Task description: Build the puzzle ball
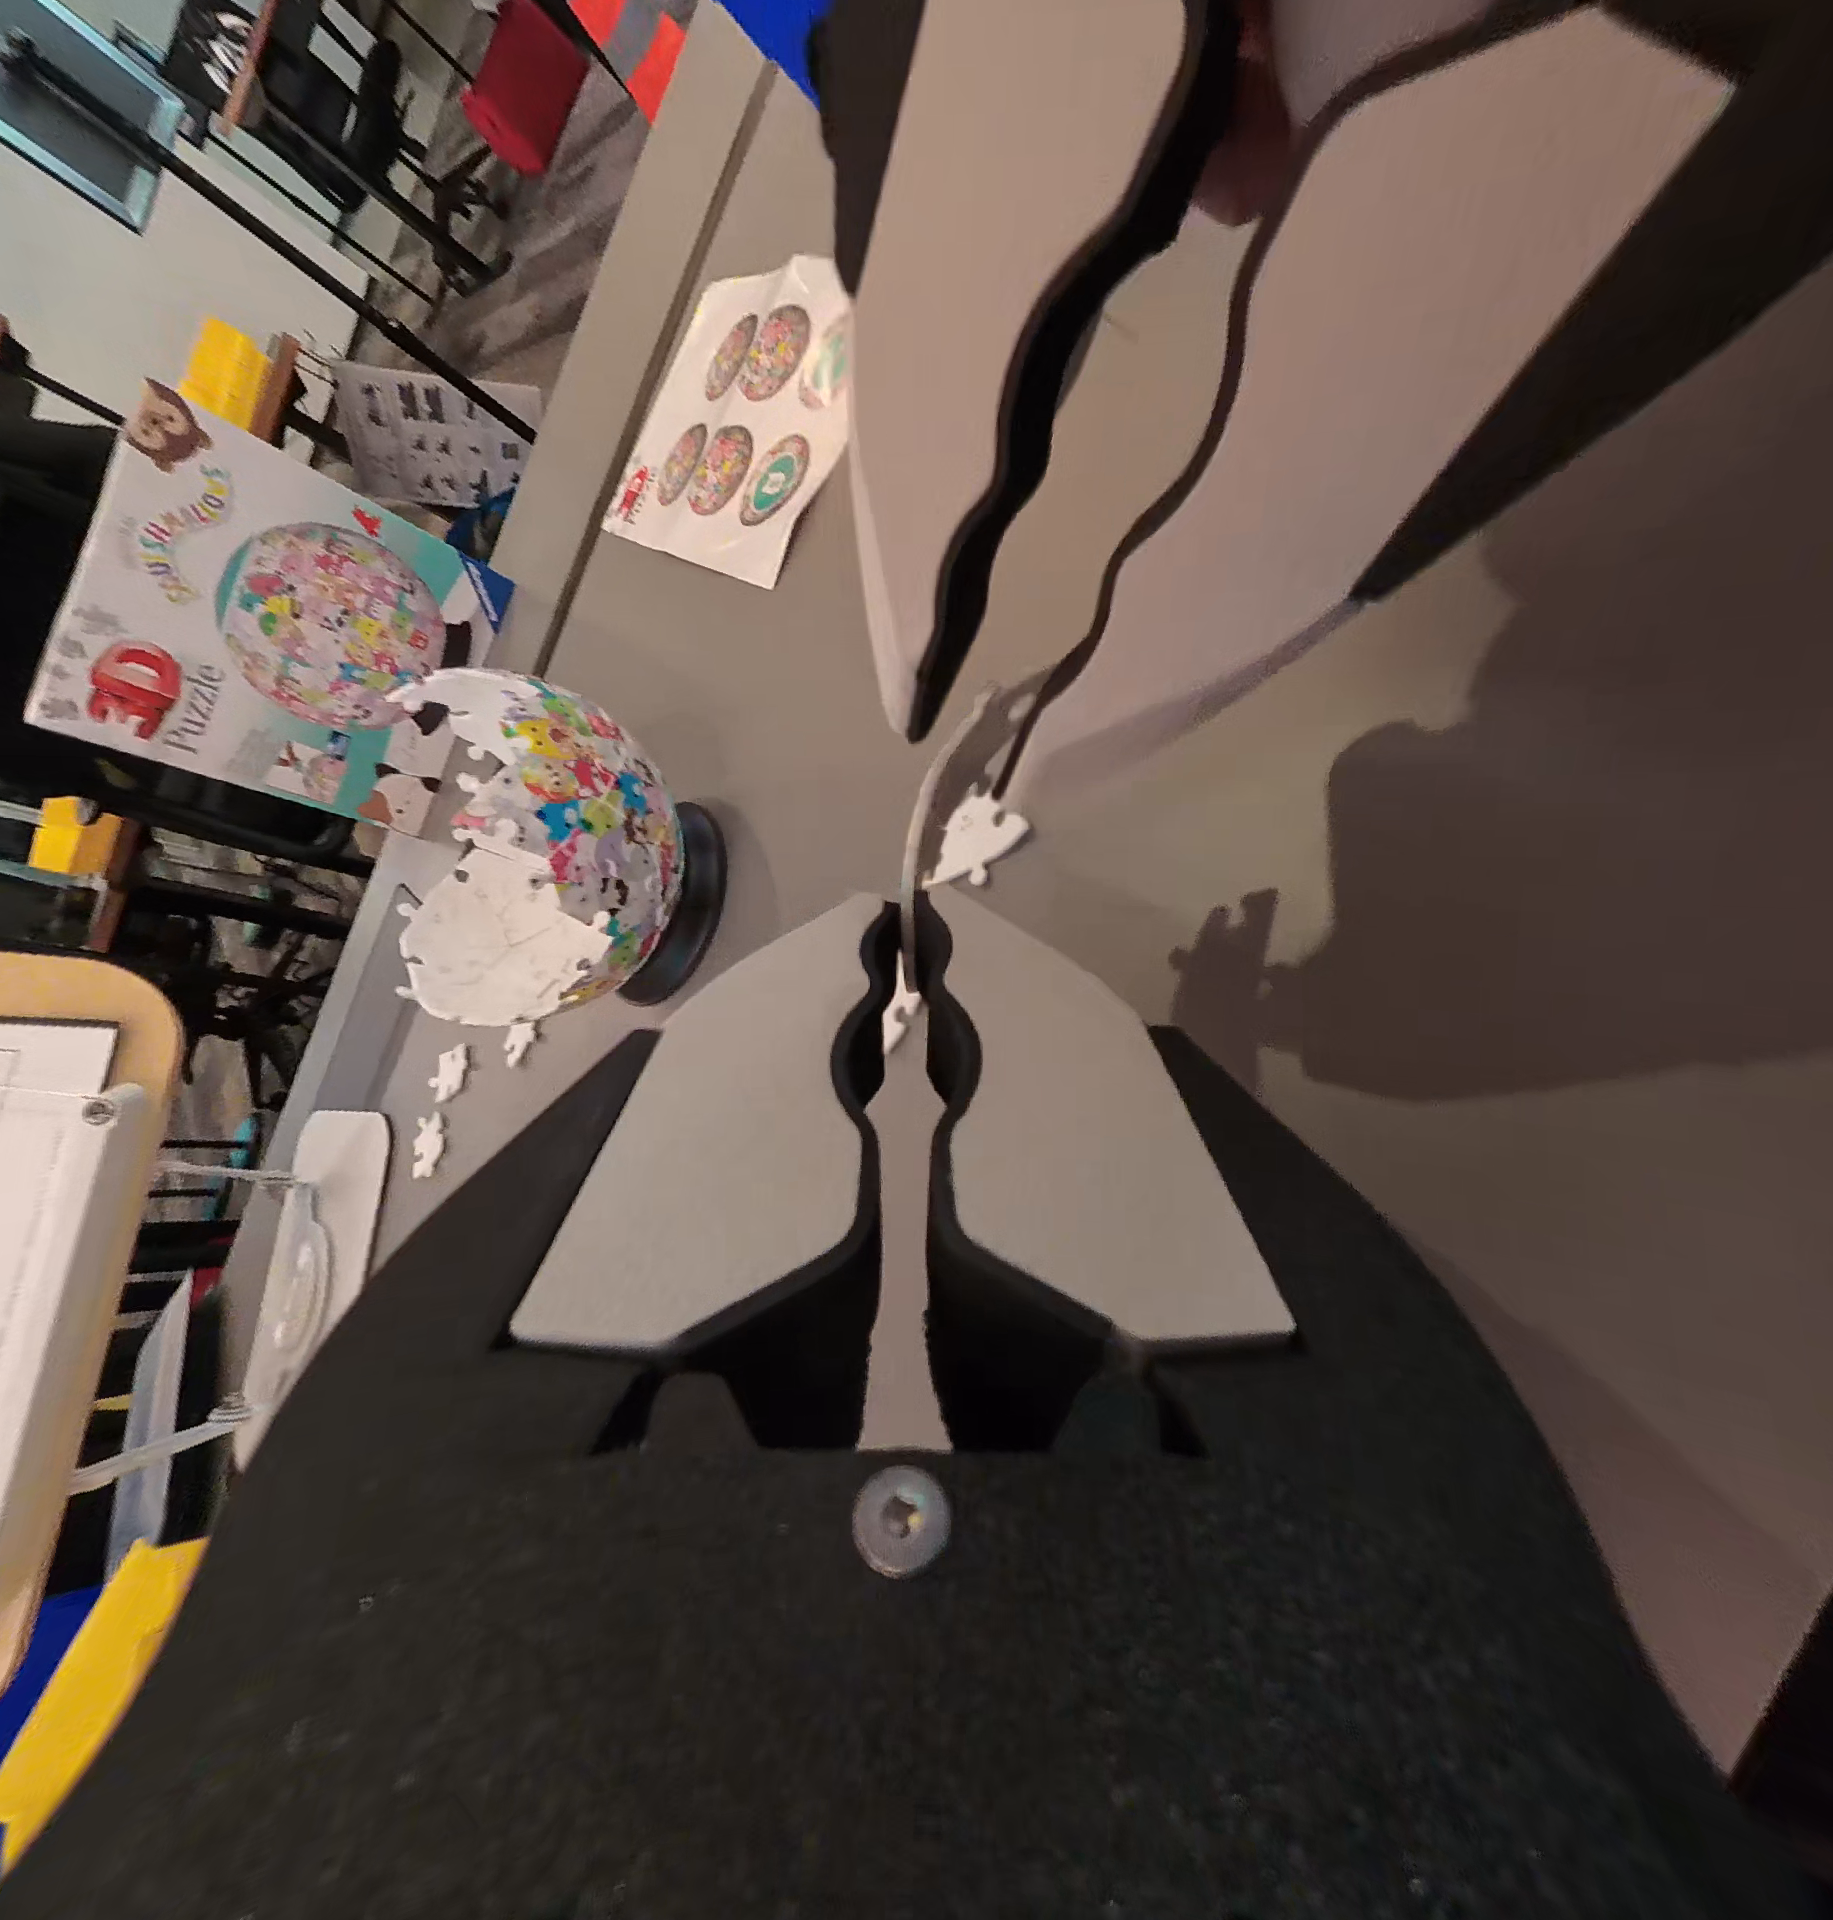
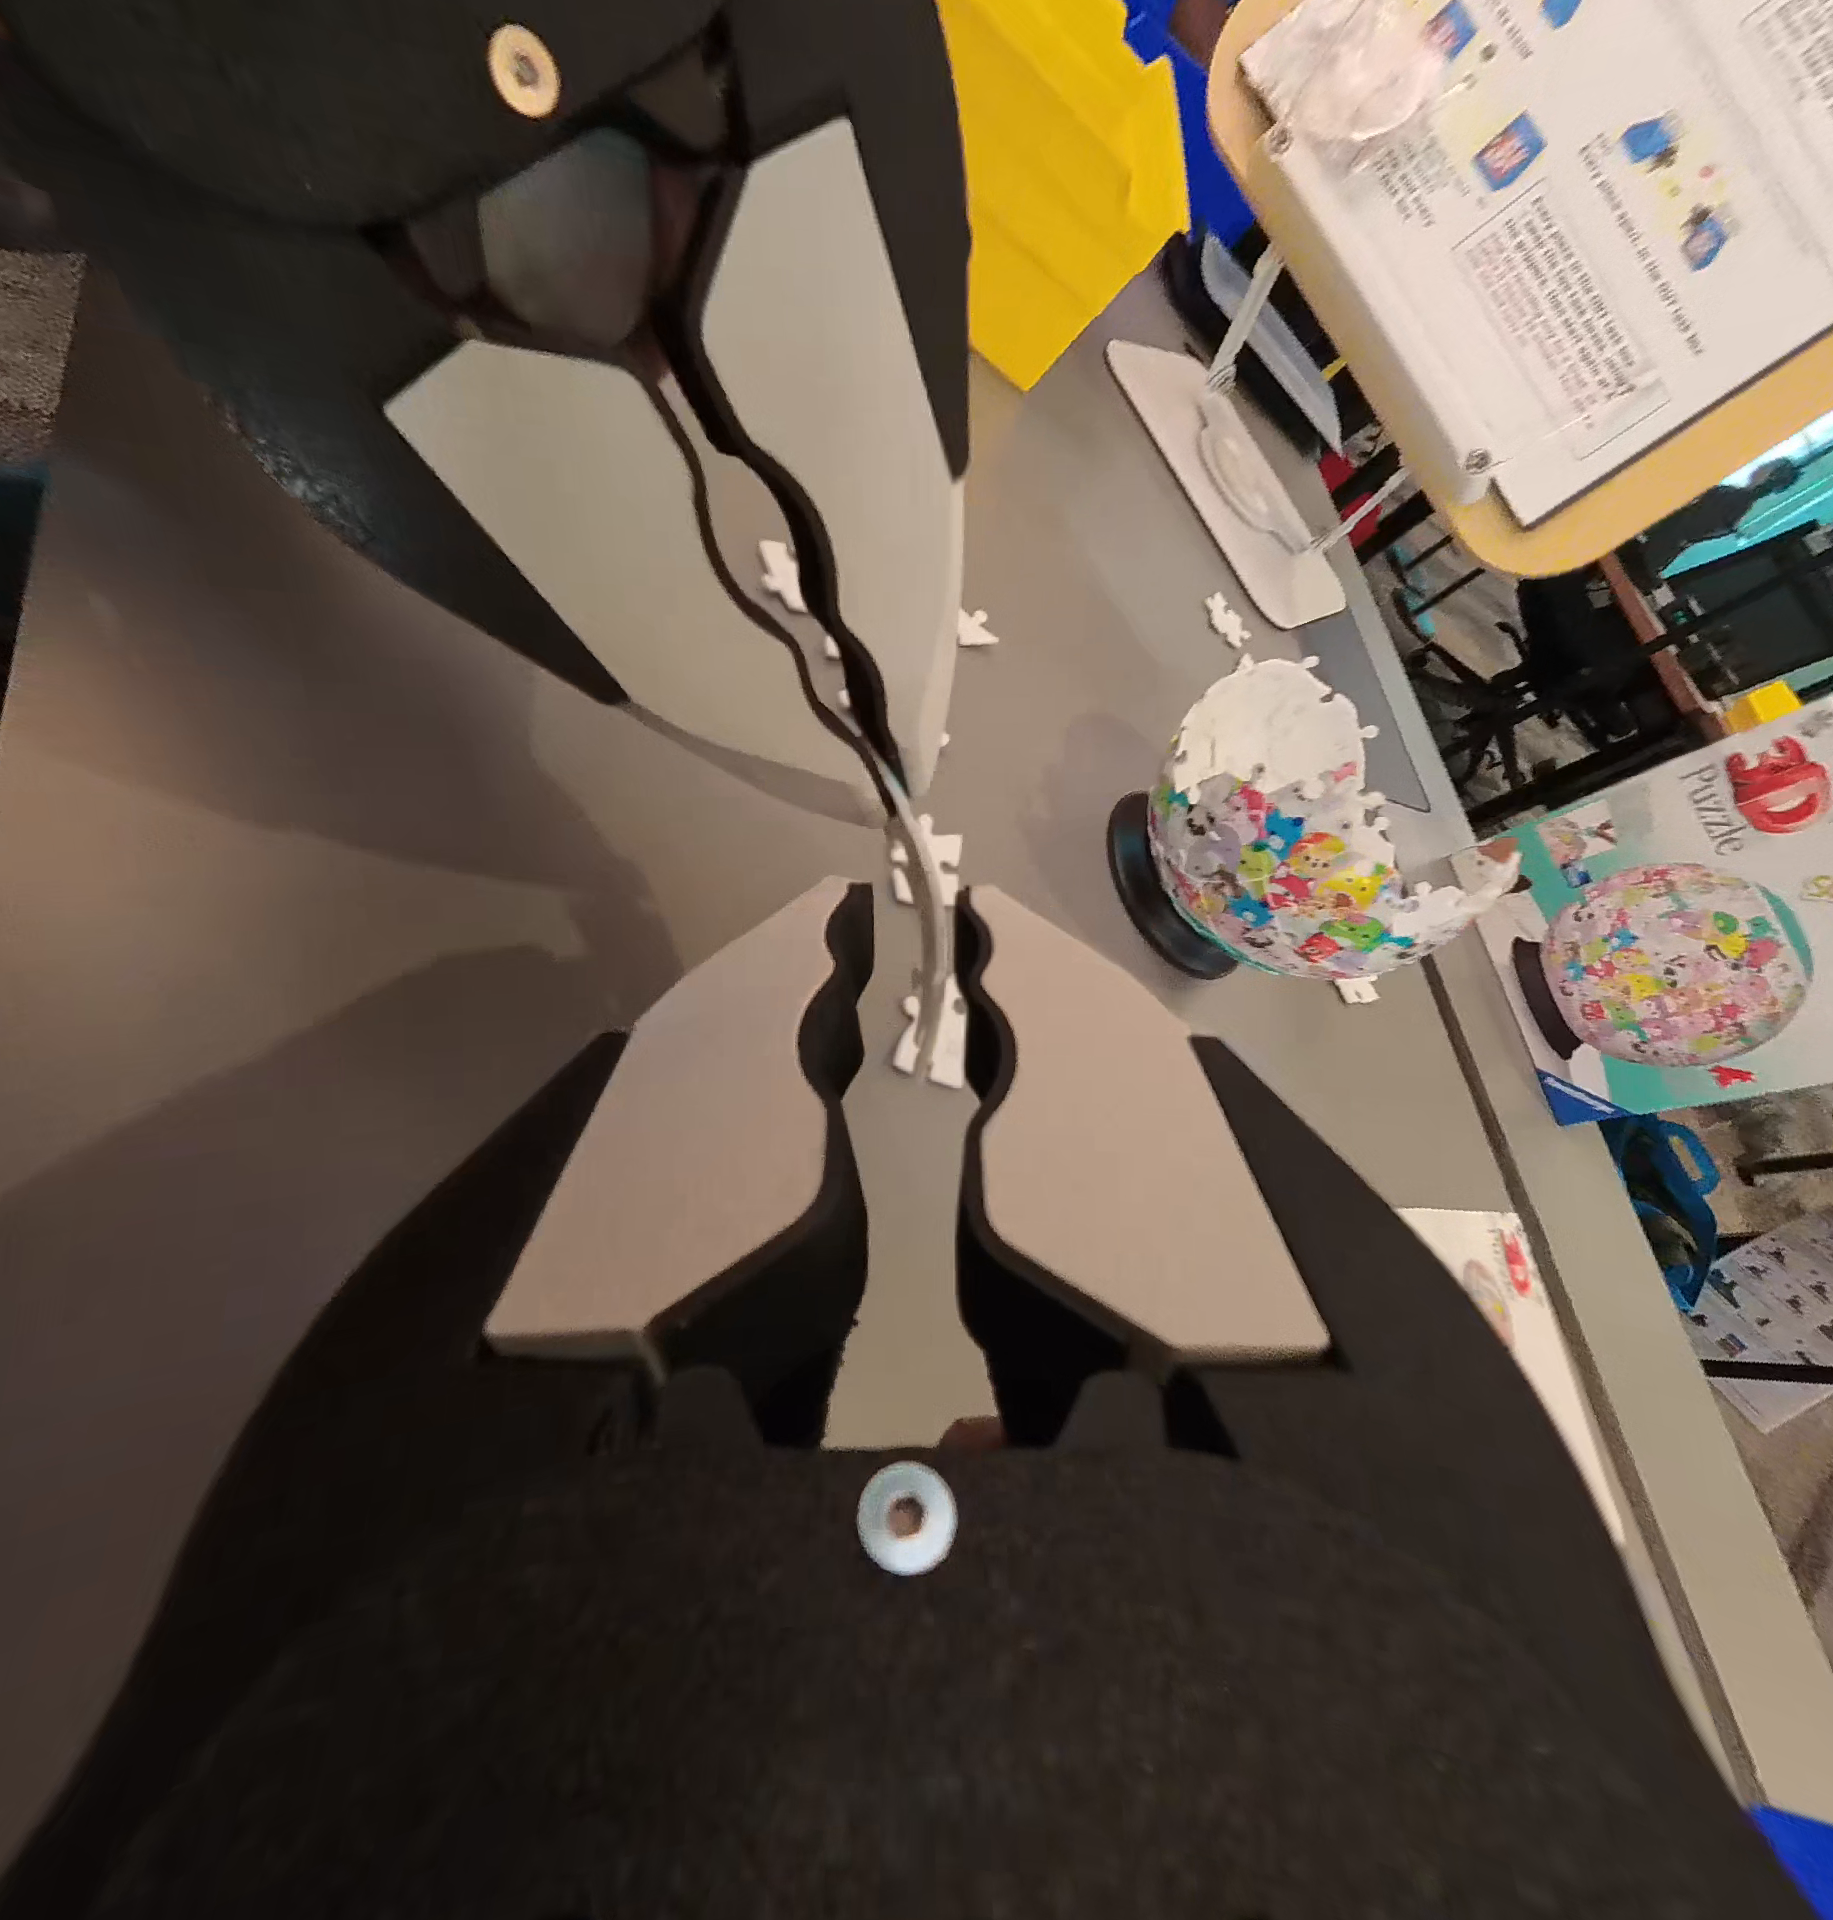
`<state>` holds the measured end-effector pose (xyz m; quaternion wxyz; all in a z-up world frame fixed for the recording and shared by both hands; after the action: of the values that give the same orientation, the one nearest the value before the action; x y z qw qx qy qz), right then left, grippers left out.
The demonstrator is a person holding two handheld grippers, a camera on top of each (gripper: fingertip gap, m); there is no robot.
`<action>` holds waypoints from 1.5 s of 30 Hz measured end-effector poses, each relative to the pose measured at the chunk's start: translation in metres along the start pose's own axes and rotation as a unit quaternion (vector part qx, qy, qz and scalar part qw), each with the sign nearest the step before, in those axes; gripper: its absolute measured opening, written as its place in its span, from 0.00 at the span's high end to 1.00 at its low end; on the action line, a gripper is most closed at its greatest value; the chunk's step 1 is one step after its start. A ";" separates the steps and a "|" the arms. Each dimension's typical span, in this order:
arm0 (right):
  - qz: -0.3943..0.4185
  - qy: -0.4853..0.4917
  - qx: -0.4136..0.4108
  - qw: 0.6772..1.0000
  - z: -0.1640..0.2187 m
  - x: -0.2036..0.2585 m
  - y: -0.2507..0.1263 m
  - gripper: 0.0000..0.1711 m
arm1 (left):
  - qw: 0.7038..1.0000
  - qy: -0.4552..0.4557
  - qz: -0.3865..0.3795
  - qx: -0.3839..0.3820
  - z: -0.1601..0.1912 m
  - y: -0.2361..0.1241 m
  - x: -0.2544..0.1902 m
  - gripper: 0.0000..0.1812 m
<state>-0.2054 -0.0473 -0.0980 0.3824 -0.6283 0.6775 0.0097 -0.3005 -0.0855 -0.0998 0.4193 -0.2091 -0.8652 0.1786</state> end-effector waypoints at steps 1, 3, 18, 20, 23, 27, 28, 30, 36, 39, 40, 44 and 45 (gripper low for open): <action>-0.002 0.002 0.004 1.000 0.000 0.000 0.001 0.92 | 1.000 -0.003 0.005 0.004 0.001 0.001 -0.001 0.99; -0.005 0.004 0.009 1.000 0.000 0.000 0.004 0.94 | 1.000 -0.007 0.014 0.011 0.002 0.004 -0.002 0.99; -0.021 -0.040 0.060 0.997 0.001 0.002 0.011 0.99 | 1.000 0.003 0.021 0.023 0.003 0.005 -0.007 0.99; -0.024 -0.046 0.068 0.996 0.001 0.003 0.012 0.99 | 0.999 0.004 0.022 0.024 0.003 0.005 -0.007 0.99; -0.038 -0.035 0.077 0.996 0.002 0.002 0.012 0.99 | 0.999 0.009 0.021 0.026 0.003 0.006 -0.009 0.99; -0.067 -0.003 0.081 0.994 0.007 0.002 0.014 0.99 | 0.998 -0.021 0.042 0.035 0.005 0.011 -0.011 0.98; -0.073 0.005 0.079 0.994 0.007 0.001 0.014 0.99 | 0.998 -0.035 0.049 0.035 0.006 0.011 -0.011 0.98; -0.098 0.025 0.075 0.992 0.009 0.000 0.014 0.99 | 0.995 -0.067 0.073 0.033 0.008 0.011 -0.009 0.98; -0.172 0.090 0.068 0.979 0.014 -0.025 0.011 0.99 | 0.979 -0.159 0.129 -0.002 0.012 0.003 0.002 0.90; -0.217 0.135 0.050 0.966 0.014 -0.047 0.010 0.99 | 0.964 -0.217 0.149 -0.024 0.015 0.000 0.013 0.88; -0.225 0.145 0.047 0.962 0.014 -0.057 0.010 0.99 | 0.958 -0.238 0.157 -0.029 0.017 0.000 0.016 0.88; -0.257 0.147 0.046 0.954 0.002 -0.110 0.008 0.99 | 0.931 -0.316 0.176 -0.048 0.032 0.001 0.033 0.87; -0.262 0.141 0.041 0.954 -0.004 -0.126 0.008 0.99 | 0.923 -0.335 0.179 -0.055 0.036 0.001 0.037 0.87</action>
<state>-0.2251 0.0585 -0.0319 0.2971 -0.7625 0.5360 -0.2072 -0.3498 -0.0704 -0.0972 0.0535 -0.3108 -0.9120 0.2622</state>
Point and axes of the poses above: each gripper's, where its closed fingertips meet, y out along the fingers, z out of its underside, x = y × z across the jaws, the point moved 7 cm from there along -y, back along the fingers, and after that the axes turned 3 degrees about -z, right-handed, at the moved point
